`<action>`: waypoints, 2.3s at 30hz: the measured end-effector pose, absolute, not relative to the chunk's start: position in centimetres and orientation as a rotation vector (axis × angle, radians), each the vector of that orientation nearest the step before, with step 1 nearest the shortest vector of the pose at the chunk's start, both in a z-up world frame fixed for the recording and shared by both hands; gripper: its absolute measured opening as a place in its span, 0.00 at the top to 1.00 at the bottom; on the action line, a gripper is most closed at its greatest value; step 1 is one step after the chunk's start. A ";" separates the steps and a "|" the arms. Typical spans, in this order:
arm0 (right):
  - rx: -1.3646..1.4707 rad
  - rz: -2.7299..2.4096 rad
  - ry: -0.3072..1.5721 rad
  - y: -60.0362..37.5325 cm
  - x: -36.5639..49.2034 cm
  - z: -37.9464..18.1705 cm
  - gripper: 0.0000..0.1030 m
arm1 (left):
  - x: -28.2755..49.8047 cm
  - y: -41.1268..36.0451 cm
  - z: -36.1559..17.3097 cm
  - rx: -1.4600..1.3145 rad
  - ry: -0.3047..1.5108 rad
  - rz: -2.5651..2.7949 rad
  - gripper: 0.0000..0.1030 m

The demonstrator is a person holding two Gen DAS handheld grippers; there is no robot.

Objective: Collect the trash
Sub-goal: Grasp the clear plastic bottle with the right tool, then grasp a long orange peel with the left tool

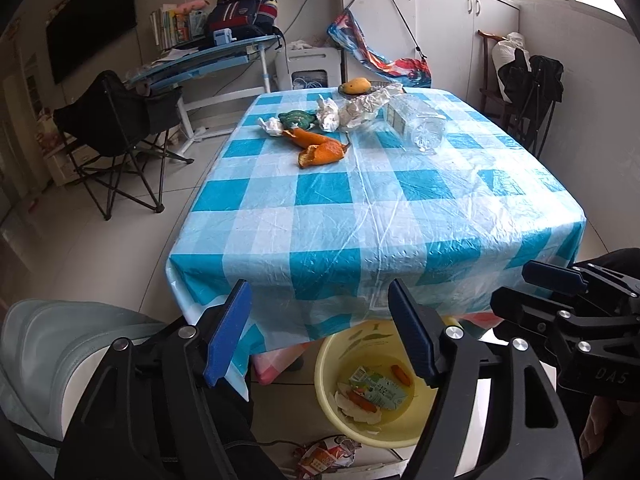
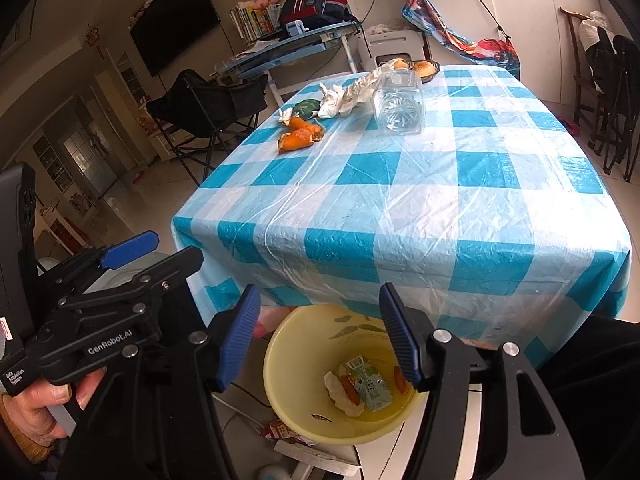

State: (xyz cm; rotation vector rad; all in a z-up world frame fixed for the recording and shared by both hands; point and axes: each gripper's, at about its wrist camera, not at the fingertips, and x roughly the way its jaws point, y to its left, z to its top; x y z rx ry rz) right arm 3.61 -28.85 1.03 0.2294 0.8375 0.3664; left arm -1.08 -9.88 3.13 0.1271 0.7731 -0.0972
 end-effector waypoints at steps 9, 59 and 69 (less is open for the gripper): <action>0.226 0.327 0.848 -29.6 5.8 0.9 0.34 | 2.8 -7.5 2.9 0.062 0.773 -0.021 0.26; 0.141 0.197 0.863 -34.4 17.6 1.6 0.38 | 26.2 -10.4 -0.5 -0.100 0.898 -0.078 0.70; 0.093 0.173 0.837 -33.9 18.0 1.1 0.45 | 20.7 -8.6 3.5 -0.165 0.741 -0.215 0.85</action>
